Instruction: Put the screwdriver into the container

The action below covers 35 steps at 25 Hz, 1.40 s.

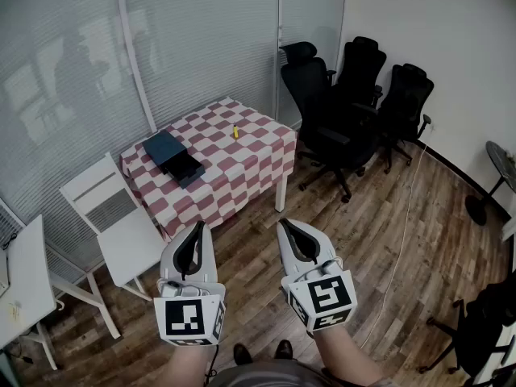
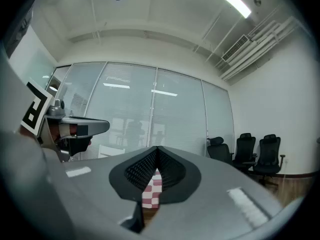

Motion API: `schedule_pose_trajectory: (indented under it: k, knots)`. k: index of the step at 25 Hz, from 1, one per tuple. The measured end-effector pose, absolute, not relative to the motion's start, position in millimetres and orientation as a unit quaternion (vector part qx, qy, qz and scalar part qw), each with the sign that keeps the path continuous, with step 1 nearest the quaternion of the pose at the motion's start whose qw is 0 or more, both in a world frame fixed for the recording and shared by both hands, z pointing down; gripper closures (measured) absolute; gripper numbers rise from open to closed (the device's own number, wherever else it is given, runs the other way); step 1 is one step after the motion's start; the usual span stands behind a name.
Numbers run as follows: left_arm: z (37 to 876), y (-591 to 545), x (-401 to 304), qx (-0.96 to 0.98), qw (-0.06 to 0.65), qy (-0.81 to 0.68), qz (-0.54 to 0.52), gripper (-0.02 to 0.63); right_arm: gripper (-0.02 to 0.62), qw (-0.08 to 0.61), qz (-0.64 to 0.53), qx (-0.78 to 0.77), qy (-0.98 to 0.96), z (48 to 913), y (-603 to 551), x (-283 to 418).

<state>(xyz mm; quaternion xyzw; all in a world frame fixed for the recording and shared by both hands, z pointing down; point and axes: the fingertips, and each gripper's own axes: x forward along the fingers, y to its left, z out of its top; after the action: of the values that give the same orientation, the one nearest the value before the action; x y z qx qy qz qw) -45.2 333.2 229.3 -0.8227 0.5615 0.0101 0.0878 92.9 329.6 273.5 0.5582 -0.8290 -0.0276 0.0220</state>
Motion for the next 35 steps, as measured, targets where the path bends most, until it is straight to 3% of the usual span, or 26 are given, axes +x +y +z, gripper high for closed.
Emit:
schedule_pose_trajectory:
  k: [23, 35]
  knots:
    - [242, 332, 2, -0.808, 0.095, 0.582, -0.009, 0.606, 0.571, 0.014, -0.014, 0.538, -0.843, 284, 319, 143]
    - [270, 262, -16, -0.804, 0.072, 0.589, -0.029, 0.606, 0.571, 0.04, 0.006, 0.526, -0.849, 316, 248, 123]
